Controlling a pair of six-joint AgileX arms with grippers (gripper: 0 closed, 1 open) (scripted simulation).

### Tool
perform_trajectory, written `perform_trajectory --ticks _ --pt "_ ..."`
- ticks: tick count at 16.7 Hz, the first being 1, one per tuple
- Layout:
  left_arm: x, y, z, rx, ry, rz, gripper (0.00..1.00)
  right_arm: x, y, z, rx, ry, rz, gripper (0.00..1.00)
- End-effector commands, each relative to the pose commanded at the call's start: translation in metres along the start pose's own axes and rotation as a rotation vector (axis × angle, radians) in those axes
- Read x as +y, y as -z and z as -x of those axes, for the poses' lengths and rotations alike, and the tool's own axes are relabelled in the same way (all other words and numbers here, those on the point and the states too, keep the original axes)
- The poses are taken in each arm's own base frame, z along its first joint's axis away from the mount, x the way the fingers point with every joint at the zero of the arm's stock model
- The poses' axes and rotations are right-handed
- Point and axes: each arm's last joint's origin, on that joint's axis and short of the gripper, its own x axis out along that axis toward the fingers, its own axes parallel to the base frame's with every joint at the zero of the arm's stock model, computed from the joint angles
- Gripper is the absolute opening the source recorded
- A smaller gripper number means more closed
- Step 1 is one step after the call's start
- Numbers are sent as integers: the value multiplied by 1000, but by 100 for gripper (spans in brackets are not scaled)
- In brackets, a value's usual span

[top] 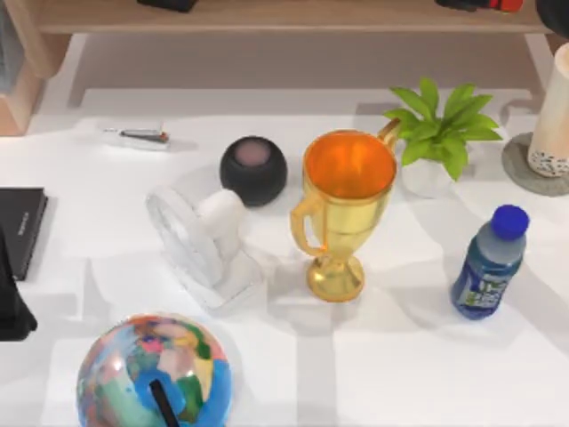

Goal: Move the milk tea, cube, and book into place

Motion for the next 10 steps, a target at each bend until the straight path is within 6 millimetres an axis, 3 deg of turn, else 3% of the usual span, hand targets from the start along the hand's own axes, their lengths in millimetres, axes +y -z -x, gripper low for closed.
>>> perform_trajectory --ticks 5,8,10 --pt "0 0 0 0 0 0 100 -23 -50 -63 -277 153 209 0" --pt "0 0 0 0 0 0 100 -46 -62 -90 -335 240 279 0" --pt "0 0 0 0 0 0 100 -50 -64 -94 -342 254 289 0"
